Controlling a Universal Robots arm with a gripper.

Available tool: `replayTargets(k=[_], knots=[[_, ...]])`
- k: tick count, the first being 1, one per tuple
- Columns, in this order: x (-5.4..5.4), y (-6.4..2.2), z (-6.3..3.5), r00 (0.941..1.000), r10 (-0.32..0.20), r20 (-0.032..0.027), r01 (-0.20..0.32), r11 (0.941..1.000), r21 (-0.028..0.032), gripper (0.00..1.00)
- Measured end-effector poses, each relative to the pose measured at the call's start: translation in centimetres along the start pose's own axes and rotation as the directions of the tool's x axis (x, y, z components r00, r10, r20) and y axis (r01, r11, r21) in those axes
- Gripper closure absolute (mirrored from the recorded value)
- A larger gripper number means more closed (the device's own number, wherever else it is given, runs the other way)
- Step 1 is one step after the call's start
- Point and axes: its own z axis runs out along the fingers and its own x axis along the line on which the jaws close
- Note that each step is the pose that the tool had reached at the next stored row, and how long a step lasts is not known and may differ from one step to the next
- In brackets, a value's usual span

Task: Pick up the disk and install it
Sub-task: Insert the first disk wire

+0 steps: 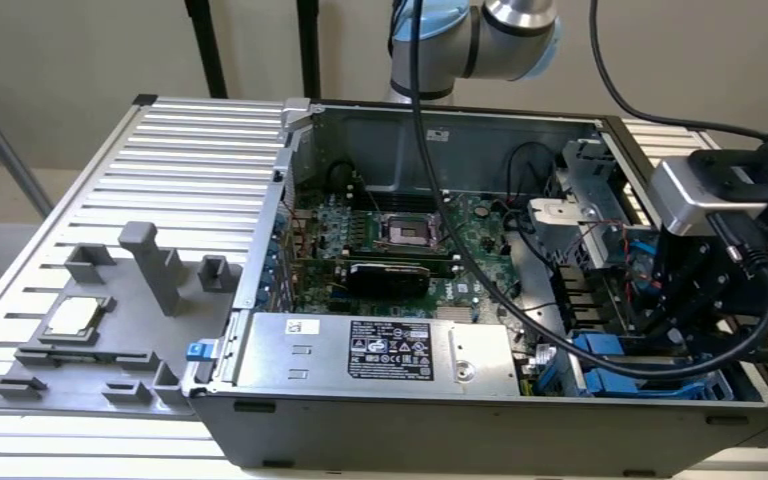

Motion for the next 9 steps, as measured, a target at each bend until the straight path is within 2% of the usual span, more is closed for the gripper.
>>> replayTargets(k=[5, 9], knots=[[0.00, -0.10, 0.00, 1.0000, 0.007, -0.0060, -0.007, 1.0000, -0.0009, 0.83], [-0.02, -0.11, -0.29, 0.9999, 0.011, -0.0067, -0.011, 0.9999, -0.0009, 0.83]])
